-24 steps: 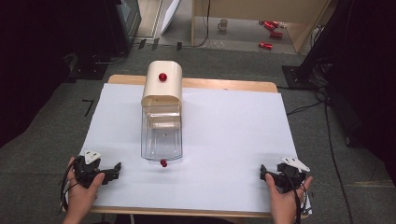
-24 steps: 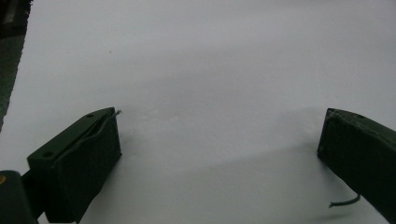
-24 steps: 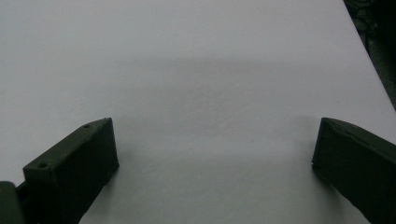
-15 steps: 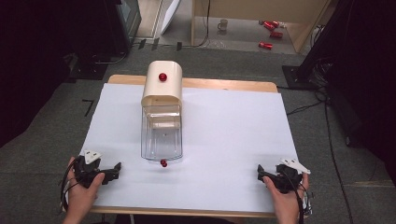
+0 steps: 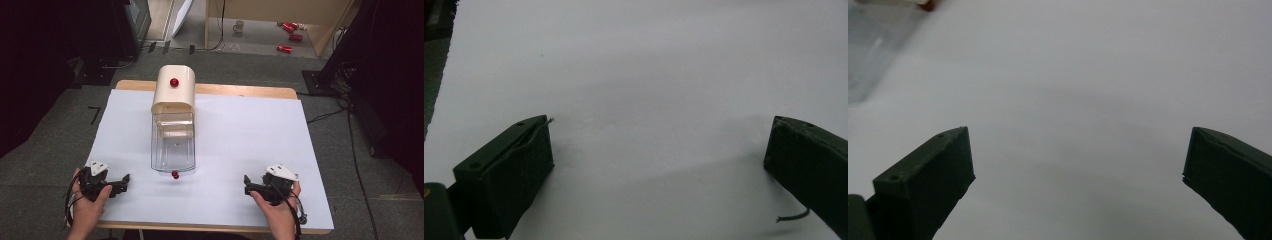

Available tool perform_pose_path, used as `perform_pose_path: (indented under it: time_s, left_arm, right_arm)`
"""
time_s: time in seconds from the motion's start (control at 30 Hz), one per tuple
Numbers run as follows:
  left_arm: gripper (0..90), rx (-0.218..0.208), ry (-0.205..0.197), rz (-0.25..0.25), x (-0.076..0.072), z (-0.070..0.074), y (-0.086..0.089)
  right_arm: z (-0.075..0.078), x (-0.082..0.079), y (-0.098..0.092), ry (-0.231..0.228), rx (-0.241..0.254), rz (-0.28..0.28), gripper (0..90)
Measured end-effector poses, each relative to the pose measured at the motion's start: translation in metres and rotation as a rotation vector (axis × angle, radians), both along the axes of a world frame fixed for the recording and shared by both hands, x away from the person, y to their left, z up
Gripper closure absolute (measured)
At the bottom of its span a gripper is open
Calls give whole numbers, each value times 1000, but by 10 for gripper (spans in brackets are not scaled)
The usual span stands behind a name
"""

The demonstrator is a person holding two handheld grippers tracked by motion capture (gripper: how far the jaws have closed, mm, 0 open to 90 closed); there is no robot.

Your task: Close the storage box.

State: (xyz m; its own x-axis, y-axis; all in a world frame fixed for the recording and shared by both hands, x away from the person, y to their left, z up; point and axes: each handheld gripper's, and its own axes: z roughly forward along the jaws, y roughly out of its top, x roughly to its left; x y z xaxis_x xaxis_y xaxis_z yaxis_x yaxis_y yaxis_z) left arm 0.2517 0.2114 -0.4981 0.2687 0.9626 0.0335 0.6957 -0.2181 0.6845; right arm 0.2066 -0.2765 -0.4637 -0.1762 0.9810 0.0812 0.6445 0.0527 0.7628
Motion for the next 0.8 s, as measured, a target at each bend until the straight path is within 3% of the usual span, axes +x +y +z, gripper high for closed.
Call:
perform_pose_path:
  time_s: [0.27,0.43,0.67,0.8]
  left_arm:
    - [0,0,0,0,0,0,0]
    - [0,0,0,0,0,0,0]
    - [0,-1,0,0,0,0,0]
    - [0,-1,0,0,0,0,0]
  right_arm:
    - [10,4,54,-14,17,105,0]
    - [13,6,76,-21,27,146,0]
    - [18,4,112,-40,59,216,75]
    - [19,3,126,-40,51,249,135]
